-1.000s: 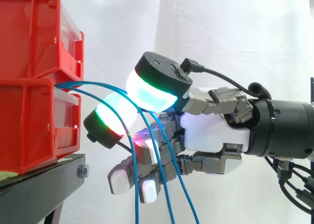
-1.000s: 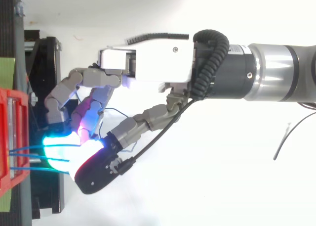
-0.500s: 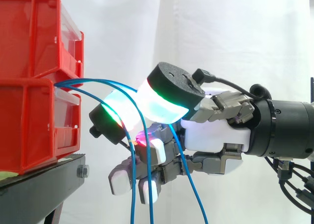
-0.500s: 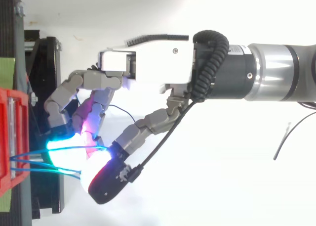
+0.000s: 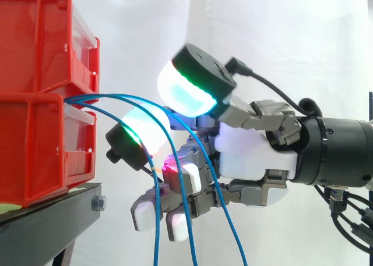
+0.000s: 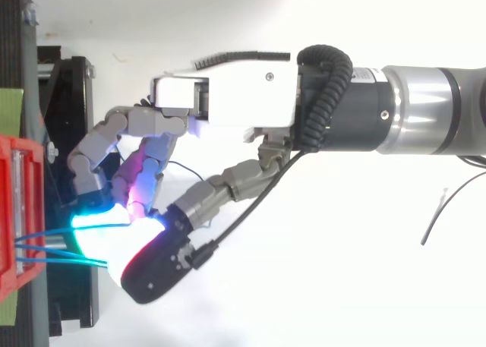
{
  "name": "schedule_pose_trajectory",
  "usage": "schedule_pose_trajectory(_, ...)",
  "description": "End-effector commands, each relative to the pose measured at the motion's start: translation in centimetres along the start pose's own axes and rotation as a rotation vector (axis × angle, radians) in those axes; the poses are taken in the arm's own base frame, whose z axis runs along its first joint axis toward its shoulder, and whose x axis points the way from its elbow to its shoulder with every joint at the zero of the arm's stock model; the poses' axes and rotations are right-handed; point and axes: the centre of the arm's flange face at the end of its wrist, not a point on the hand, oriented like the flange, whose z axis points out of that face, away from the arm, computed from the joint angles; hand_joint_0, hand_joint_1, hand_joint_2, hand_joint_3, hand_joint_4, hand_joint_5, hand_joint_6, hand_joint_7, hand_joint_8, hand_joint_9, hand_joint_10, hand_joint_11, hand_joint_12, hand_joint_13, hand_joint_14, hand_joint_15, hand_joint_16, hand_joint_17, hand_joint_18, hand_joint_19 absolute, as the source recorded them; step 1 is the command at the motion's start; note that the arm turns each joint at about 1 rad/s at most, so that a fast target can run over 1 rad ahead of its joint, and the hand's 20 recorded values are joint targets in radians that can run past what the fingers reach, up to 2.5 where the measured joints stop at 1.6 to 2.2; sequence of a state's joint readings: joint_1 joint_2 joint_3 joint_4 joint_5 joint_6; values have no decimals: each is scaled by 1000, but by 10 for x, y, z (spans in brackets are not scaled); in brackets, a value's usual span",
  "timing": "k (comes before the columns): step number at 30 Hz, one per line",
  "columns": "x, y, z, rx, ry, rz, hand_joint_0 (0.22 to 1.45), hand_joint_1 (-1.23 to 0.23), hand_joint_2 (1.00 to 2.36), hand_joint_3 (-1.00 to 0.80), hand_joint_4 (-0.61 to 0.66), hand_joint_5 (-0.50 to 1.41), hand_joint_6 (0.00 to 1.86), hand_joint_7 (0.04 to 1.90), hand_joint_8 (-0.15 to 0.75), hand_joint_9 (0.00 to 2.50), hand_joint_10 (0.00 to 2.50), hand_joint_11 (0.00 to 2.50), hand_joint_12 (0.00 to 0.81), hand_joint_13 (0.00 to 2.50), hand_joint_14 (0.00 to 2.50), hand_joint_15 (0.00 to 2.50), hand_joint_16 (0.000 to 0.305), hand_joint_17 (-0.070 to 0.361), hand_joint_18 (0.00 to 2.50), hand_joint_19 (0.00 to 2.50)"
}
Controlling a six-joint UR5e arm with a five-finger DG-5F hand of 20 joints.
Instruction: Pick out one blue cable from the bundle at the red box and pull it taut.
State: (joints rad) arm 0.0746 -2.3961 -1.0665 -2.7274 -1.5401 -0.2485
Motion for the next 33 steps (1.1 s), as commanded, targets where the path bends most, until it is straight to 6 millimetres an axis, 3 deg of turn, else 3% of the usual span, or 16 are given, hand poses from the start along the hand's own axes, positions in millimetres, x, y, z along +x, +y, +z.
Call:
schedule_pose_trajectory(1,-1,1,1,-3,-2,0,561,-508,1000,-500,-60,-99,900,943,214,1218,26,791,290,880,19,479,41,91,855,672)
schedule_pose_trajectory(9,-1,2,1,-5,-2,0,519,-428,1000,-500,-23,-101,890,929,226,1213,25,770,309,878,20,471,44,100,867,668)
schedule_pose_trajectory(13,-1,2,1,-5,-2,0,577,-408,1000,-500,-28,-105,886,950,216,1193,28,774,300,850,19,479,42,94,838,696)
schedule_pose_trajectory(20,0,3,2,-6,-1,0,570,-467,1013,-333,-4,-124,892,964,231,1128,27,768,310,827,19,489,44,99,810,702)
schedule_pose_trajectory(33,-1,2,2,-5,-2,0,557,-573,1016,-258,21,-141,911,953,243,1099,27,780,313,818,20,488,45,101,813,700)
